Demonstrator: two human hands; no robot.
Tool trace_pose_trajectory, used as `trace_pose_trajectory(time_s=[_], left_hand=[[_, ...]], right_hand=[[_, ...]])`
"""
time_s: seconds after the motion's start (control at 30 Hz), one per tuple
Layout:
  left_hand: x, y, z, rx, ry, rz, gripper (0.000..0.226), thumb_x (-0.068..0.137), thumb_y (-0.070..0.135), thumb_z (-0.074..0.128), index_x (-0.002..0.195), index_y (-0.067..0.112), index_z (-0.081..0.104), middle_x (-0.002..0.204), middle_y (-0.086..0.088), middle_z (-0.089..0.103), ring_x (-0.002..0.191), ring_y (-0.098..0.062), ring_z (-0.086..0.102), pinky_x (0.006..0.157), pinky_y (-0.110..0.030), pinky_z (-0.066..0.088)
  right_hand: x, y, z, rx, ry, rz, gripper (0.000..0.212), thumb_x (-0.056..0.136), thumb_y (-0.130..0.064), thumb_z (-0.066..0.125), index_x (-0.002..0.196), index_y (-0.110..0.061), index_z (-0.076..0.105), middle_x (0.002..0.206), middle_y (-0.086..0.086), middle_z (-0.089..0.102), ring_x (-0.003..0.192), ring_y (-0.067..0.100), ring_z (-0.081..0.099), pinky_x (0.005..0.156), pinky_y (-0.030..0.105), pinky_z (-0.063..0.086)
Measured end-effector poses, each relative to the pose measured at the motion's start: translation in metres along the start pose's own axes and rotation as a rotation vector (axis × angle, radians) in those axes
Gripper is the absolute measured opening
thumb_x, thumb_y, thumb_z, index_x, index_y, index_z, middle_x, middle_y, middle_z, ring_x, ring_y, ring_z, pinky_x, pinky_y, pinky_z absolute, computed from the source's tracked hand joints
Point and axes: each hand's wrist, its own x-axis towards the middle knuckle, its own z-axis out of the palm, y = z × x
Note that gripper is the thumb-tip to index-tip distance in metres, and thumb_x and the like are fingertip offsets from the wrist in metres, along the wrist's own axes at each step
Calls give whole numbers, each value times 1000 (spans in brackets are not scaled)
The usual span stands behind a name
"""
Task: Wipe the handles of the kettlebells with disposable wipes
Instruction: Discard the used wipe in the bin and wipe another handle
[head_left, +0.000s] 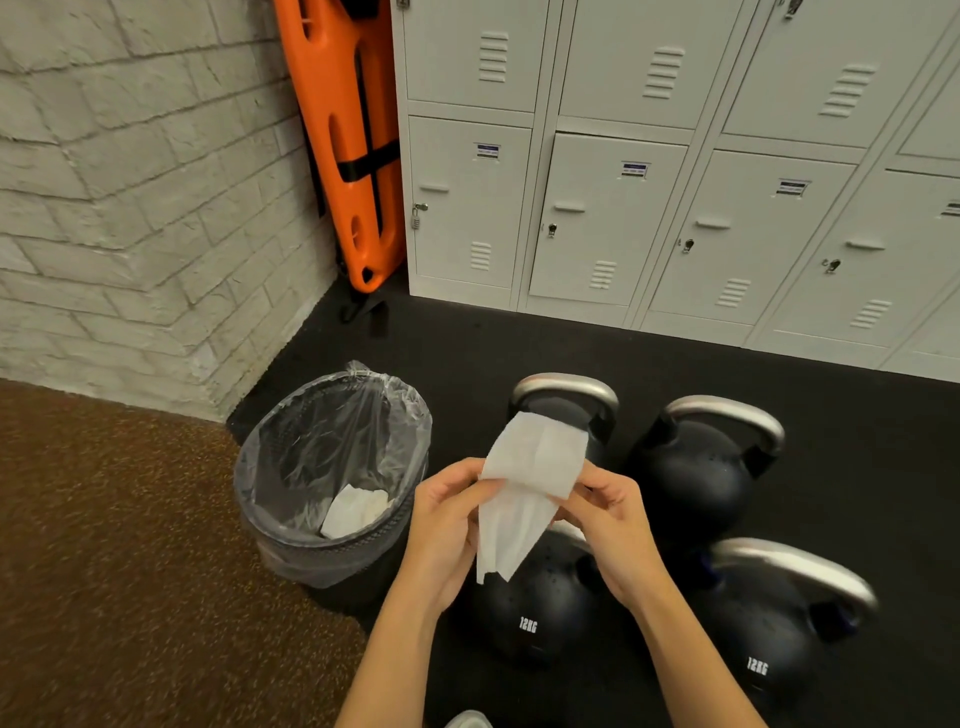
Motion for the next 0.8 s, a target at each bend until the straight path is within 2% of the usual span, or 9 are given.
trace_pose_trajectory(time_s=[0.07, 0.17, 0.27, 0.33, 0.43, 0.5, 0.57, 0.67, 0.8], left_hand=[[3, -1, 0, -13, -17, 0, 29, 91, -3, 49, 73, 6, 70, 84, -9, 71, 82, -24, 69, 74, -36, 57], [7, 0, -3, -55, -30, 38, 41, 90, -3, 38, 60, 2, 66, 85, -8, 70, 85, -21, 67, 75, -31, 54], [11, -2, -5, -16, -8, 74, 24, 88, 2, 54, 68, -1, 68, 93, -11, 68, 87, -20, 67, 74, -29, 54], [12, -5, -6, 49, 3, 92, 6, 79, -1, 68, 78, 3, 73, 103, -12, 67, 92, -20, 68, 77, -32, 54], [15, -6, -4, 2, -42, 78, 21, 73, -7, 73, 91, 6, 74, 112, -13, 68, 102, -27, 68, 79, -38, 56], [18, -4, 0, -38, -72, 67, 25, 75, -7, 72, 97, 6, 72, 108, -11, 72, 102, -27, 69, 77, -39, 57], [23, -6, 4, -22, -61, 89, 26, 79, -8, 69, 100, 7, 71, 105, -7, 73, 102, -25, 69, 78, -39, 57], [33, -19, -5, -17, 43, 121, 22, 88, -4, 60, 103, 8, 72, 104, -6, 74, 103, -22, 69, 90, -38, 54], [47, -59, -31, 159, 143, 58, 27, 98, 7, 48, 106, 19, 72, 107, 1, 74, 104, -13, 67, 90, -25, 48]], right_hand=[[1, 4, -1, 24, -29, 17, 13, 84, -11, 67, 81, -2, 75, 101, 3, 67, 99, 22, 66, 68, 24, 55], [3, 4, -2, 31, -16, 89, 21, 70, -24, 63, 56, -9, 67, 98, 3, 58, 101, 26, 58, 66, 24, 50], [4, 3, -1, 79, 28, 102, 33, 58, -40, 66, 61, -7, 65, 99, 10, 61, 100, 30, 61, 68, 27, 51], [4, 2, 2, 122, 29, 98, 33, 63, -38, 73, 77, -9, 68, 100, 13, 65, 100, 32, 64, 71, 31, 53], [7, 3, 4, 237, 23, 213, 50, 71, -24, 82, 117, -24, 63, 107, 9, 70, 100, 27, 69, 79, 40, 58], [9, 6, 7, 212, -10, 295, 55, 74, -24, 76, 127, -20, 60, 114, 9, 69, 106, 27, 68, 87, 46, 57], [12, 7, 8, 162, 0, 314, 44, 84, -27, 68, 125, -12, 63, 115, 12, 69, 108, 29, 67, 88, 45, 57], [24, 5, -2, 149, 169, 272, 34, 88, -29, 64, 117, -10, 67, 109, 11, 73, 103, 28, 69, 82, 42, 57], [40, 2, -12, -428, 242, -65, 23, 95, -27, 58, 78, -15, 67, 71, -14, 66, 71, 3, 61, 65, 25, 46]])
